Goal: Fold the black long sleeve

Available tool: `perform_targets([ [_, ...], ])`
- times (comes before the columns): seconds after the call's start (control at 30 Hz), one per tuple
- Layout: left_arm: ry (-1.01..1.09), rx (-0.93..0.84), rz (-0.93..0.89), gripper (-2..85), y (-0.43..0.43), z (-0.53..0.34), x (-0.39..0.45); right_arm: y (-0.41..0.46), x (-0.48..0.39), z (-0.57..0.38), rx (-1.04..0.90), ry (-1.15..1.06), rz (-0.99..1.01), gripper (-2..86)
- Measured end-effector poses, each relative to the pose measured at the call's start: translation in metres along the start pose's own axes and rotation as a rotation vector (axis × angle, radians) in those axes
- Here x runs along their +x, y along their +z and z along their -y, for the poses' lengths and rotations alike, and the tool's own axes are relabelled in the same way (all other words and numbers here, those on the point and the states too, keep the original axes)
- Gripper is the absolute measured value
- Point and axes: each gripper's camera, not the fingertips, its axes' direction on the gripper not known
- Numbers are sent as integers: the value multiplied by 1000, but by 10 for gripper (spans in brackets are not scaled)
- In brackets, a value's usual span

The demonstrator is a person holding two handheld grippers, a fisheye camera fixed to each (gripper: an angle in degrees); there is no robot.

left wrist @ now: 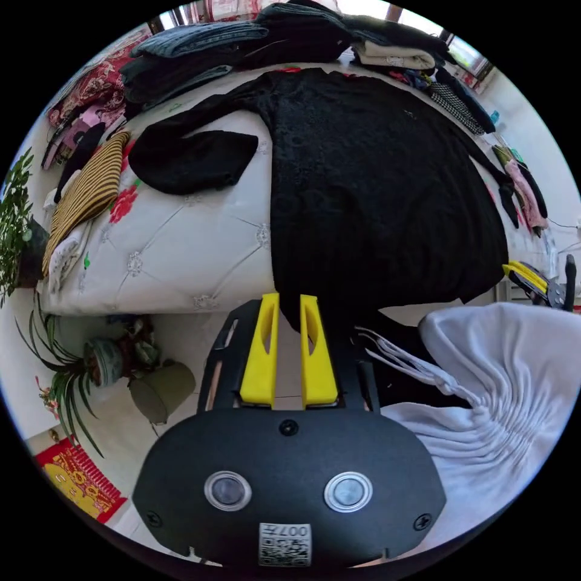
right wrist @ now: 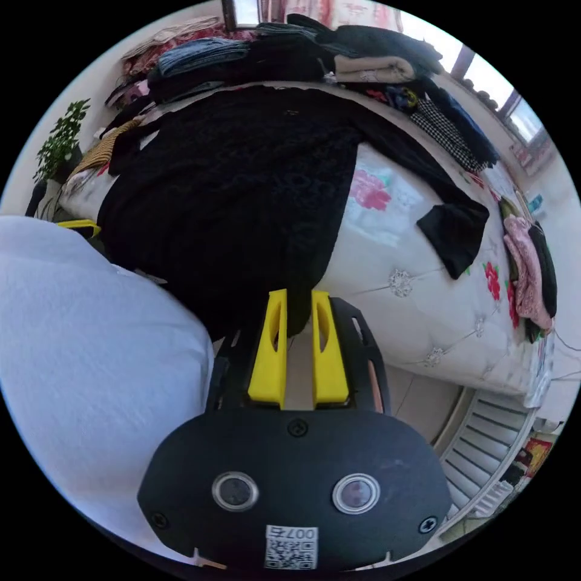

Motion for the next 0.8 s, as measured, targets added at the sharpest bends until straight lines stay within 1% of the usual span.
perform_targets([
  [0.03, -3, 4, -38, 7, -5, -2, -6, -2, 2, -1, -38, -29, 15, 16],
  [0.07, -21, 22, -85, 0, -14, -6, -16, -4, 6, -3, -49, -33, 22, 14],
  [0.17, -66, 65, -128, -5, -36, -28, -42, -33, 38, -29, 20, 20, 61, 5],
  [0.3, -116, 80, -227, 5, -28, -61, -58, -43, 81, -71, 111, 128, 268, 13],
  [0.4, -234, 186, -264, 45, -38, -82, -68, -54, 111, -84, 267, 250, 174, 37],
  [0.47, -278, 222, -254, 60, -51, -81, -74, -58, 140, -79, 302, 371, 143, 53],
  [0.53, -269, 244, -215, 63, -62, -71, -77, -56, 177, -64, 341, 478, 97, 65],
  [0.67, -268, 257, -158, 75, -79, -30, -91, -34, 219, -19, 298, 550, 59, 80],
  [0.8, -284, 261, -136, 81, -86, 9, -104, 11, 253, 28, 186, 649, 4, 76],
])
